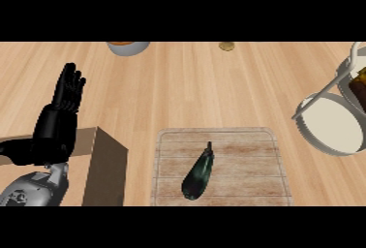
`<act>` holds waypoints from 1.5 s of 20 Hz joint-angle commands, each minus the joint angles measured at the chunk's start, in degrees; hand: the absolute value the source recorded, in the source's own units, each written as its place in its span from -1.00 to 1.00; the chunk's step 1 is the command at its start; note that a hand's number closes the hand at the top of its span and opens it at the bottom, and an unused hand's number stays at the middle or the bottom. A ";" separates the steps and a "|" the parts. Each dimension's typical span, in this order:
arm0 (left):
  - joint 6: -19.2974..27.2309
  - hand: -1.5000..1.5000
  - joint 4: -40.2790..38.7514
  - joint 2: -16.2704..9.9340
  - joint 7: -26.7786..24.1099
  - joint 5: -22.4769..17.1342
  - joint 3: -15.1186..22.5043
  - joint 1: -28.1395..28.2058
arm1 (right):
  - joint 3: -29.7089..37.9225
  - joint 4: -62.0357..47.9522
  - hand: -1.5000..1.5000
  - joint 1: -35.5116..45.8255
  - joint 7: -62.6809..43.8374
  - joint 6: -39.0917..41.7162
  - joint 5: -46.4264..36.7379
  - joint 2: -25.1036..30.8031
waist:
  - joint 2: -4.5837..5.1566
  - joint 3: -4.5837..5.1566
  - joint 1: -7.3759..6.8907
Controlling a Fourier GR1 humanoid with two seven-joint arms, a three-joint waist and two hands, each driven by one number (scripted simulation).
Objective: Pick the sweet potato from the cutting board and place it in the tiered basket
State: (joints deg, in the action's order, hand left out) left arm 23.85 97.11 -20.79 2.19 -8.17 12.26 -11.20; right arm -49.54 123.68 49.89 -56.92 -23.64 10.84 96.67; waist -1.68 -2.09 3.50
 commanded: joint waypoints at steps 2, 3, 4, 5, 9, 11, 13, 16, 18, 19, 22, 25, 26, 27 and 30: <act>-0.76 0.00 -4.23 2.23 1.53 0.62 3.72 2.88 | 5.05 -3.76 1.00 -0.69 1.49 1.64 6.75 2.65 | 1.54 2.04 -1.43; -0.63 0.00 -4.85 2.45 0.05 1.60 4.36 3.28 | 5.88 -4.67 1.00 -0.87 2.14 1.16 6.95 3.01 | 1.56 2.03 -1.47; -0.26 0.00 -4.85 2.52 1.33 1.65 4.54 2.64 | 6.36 -7.16 1.00 -1.18 2.39 0.54 7.39 1.41 | 1.77 2.01 -2.16; 0.46 0.00 -3.38 2.14 2.86 2.06 4.79 2.69 | 7.75 -9.27 1.00 -1.31 4.27 1.60 9.18 3.08 | 1.53 1.94 -2.06; -0.56 0.00 -6.02 2.06 0.02 0.94 3.96 2.50 | 7.00 -12.48 1.00 -3.80 6.00 3.37 5.85 3.76 | 1.83 2.08 -2.48; 1.41 0.00 -5.21 3.81 0.98 2.72 6.12 1.22 | 7.58 -17.03 1.00 -4.80 9.37 3.83 5.16 2.33 | 1.99 2.00 -3.05; 0.45 0.00 -6.25 3.66 0.24 1.75 6.10 1.53 | 6.86 -17.26 1.00 -6.19 10.47 4.99 3.52 2.96 | 1.97 2.06 -2.76; 1.24 0.00 -4.91 3.45 1.83 2.00 6.32 0.37 | 7.31 -24.21 1.00 -8.15 15.01 5.14 2.18 1.02 | 2.05 1.99 -3.48; 0.12 0.00 -2.69 1.97 3.11 1.51 7.08 2.13 | 7.31 -26.23 1.00 -9.21 16.86 5.82 1.43 0.84 | 1.84 1.99 -4.01; 0.66 0.00 -4.87 3.01 1.61 1.63 6.46 1.42 | 7.20 -28.81 1.00 -10.61 20.34 5.58 2.02 0.89 | 1.94 1.95 -3.07; 0.50 0.00 -6.37 2.40 0.19 1.69 5.35 1.23 | 9.23 -31.61 1.00 -11.81 17.46 3.05 8.33 -4.50 | 1.96 1.95 -2.84; -0.18 0.00 -5.59 1.35 4.05 1.04 5.19 -1.58 | 12.34 -35.30 -1.00 -12.26 19.69 3.46 12.91 -7.88 | 1.89 1.94 -2.93; 0.57 0.00 -5.09 2.49 1.91 1.23 5.31 0.30 | 12.17 -38.75 -1.00 -13.75 23.24 3.93 12.67 -9.42 | 2.03 1.93 -3.45; 0.68 0.00 -5.66 3.48 -0.57 1.78 6.48 2.12 | 13.12 -37.25 -1.00 -13.41 21.97 1.01 13.15 -11.46 | 1.95 1.99 -3.36; -0.55 0.00 -6.13 1.36 1.88 0.20 4.38 0.70 | 16.29 -37.88 -1.00 -14.78 25.65 0.00 16.98 -13.23 | 1.63 1.94 -2.35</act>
State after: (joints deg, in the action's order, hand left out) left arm 23.50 95.60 -20.42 2.77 -8.60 14.49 -14.60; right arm -36.44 87.81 36.67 -34.70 -21.69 23.86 86.74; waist -0.96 -1.78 0.21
